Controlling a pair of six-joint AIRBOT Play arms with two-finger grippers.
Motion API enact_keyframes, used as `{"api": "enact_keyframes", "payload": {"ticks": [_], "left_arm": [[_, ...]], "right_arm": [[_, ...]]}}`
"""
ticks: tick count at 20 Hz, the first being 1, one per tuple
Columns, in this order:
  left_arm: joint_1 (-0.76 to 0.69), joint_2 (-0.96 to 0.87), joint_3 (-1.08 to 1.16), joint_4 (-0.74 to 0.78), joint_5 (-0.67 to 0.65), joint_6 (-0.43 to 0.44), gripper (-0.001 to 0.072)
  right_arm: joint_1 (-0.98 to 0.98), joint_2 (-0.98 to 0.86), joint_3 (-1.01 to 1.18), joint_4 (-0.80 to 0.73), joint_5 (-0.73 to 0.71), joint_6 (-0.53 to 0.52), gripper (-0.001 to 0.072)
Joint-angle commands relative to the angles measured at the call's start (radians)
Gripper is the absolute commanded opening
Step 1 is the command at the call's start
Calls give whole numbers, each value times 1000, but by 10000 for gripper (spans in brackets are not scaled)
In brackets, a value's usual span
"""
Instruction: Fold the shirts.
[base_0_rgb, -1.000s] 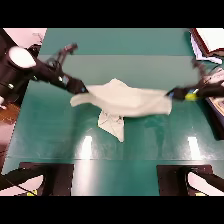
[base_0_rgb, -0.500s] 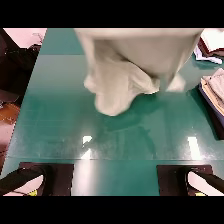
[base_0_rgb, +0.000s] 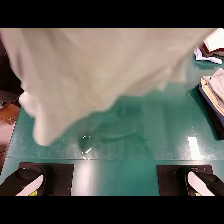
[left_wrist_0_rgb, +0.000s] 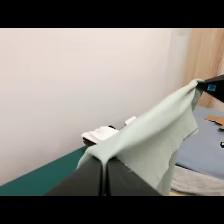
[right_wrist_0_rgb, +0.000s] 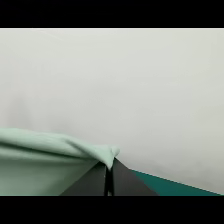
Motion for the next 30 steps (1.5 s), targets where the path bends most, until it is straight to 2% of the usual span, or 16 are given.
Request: {"api": "enact_keyframes", "payload": {"ticks": [1, 4, 7, 11, 15, 16, 17, 18, 22, 25, 27, 30], "left_arm": [[1, -18, -181, -8, -41, 0, 27], [1, -124, -355, 28, -130, -1, 27], [1, -280, -513, 115, -133, -1, 28], [1, -504, -601, 241, -59, 2, 28], [1, -633, -601, 257, -27, 2, 28], [1, -638, -602, 262, -12, 2, 28], [1, -637, -602, 287, 6, 2, 28], [3, -637, -596, 312, 11, 2, 28], [66, -631, -570, 367, -66, 1, 28], [150, -629, -566, 366, -140, 0, 28], [193, -629, -566, 366, -188, 0, 28], [225, -629, -566, 362, -232, 0, 28]], "right_arm": [[24, -105, 51, -3, 68, 56, 13], [95, -302, 76, -5, 158, 113, 13], [167, -517, 18, -12, 203, 119, 13], [218, -748, -91, -8, 86, 119, 14], [248, -890, -69, 1, 22, 119, 27], [251, -909, -51, 0, 19, 119, 215], [251, -920, -32, 1, 25, 120, 488], [243, -921, -13, -2, 51, 119, 512], [174, -834, -50, -13, 249, 64, 485], [98, -684, -272, -10, 363, 46, 481], [50, -560, -482, -11, 359, 48, 430], [-6, -383, -824, -10, 309, 52, 430]]}}
